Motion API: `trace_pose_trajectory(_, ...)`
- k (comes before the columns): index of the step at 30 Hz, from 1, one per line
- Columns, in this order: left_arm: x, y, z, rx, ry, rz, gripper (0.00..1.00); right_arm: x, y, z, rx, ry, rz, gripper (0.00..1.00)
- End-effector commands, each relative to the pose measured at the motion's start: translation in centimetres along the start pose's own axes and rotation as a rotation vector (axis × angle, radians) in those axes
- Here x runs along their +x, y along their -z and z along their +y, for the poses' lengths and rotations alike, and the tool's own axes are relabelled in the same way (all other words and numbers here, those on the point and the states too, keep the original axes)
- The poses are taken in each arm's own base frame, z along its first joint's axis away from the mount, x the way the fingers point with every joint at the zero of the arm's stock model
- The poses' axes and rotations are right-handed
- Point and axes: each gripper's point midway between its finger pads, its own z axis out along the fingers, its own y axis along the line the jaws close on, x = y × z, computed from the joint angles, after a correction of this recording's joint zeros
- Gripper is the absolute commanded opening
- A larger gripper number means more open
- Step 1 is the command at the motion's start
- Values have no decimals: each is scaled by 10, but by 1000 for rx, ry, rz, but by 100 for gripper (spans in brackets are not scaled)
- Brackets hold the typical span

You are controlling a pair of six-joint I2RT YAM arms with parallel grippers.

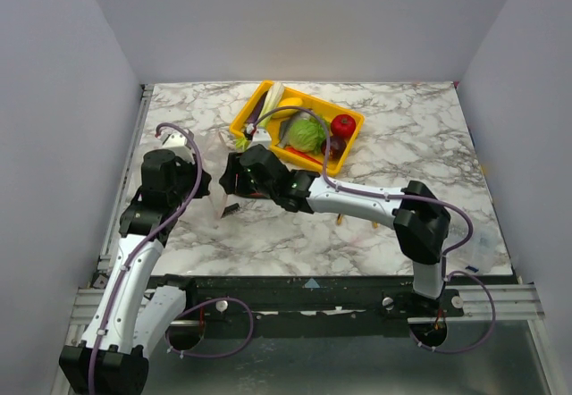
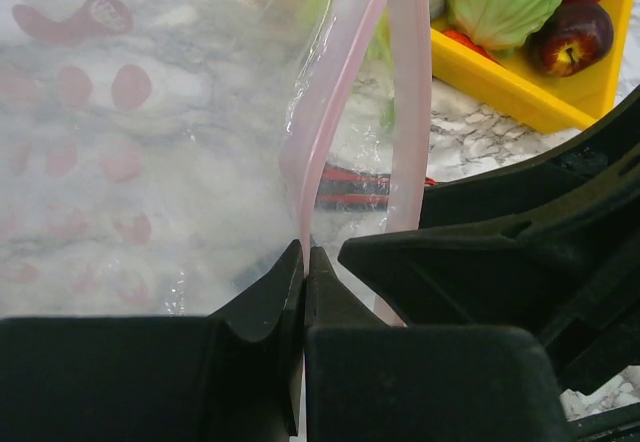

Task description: Place the food in the zip-top bag and seal the zipper

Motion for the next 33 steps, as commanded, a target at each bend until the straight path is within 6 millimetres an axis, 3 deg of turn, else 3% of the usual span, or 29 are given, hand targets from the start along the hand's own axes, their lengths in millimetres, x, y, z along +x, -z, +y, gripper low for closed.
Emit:
trace_pose_trajectory(1,-2,-1,-7,44,-27,-12,0,-8,0,7,-28,19,-28,31)
trace_pose_trajectory(2,-2,-2,-4,29,-27,-8,0,-7,0,12,-44,12,-21,10)
trace_pose_trajectory(3,-2,-3,-1,9,-25,-8,0,-6,1,15,-58,-6,-13,1)
trace_pose_trajectory(6,0,-5,11,-57,-15,12,3,-19,8,30,-115,-88,-51,0)
trace_pose_trajectory(10,2,-8,17,-92,-8,35,22,-25,14,30,-101,-190,-70,0)
trace_pose_trajectory(14,-1,-5,17,-91,-16,8,29,-21,11,24,-76,-229,-70,0)
trace_pose_trajectory(15,-1,-5,16,-84,-17,7,29,-19,10,26,-83,-225,-61,0)
trace_pose_trajectory(16,0,-5,14,-74,-21,12,18,-18,9,28,-94,-217,-53,0)
trace_pose_trajectory(17,1,-5,15,-80,-21,17,2,-17,8,32,-112,-203,-43,1)
trace_pose_trajectory(18,0,-5,18,-101,-20,16,0,-18,6,31,-101,-185,-41,17)
trace_pose_trajectory(20,-3,-3,27,-153,-13,2,0,-24,5,16,-22,-147,-54,59)
trace_pose_trajectory(22,-3,-3,38,-221,18,-9,0,-38,3,4,5,-117,-71,78)
trace_pose_trajectory(26,-2,-6,49,-300,77,-2,0,-78,7,-12,86,-74,-209,100)
trace_pose_trajectory(30,-1,-11,48,-304,111,26,0,-113,-1,-39,194,-92,-337,100)
trace_pose_trajectory(33,0,-12,47,-297,118,37,0,-131,-19,-71,310,-149,-399,100)
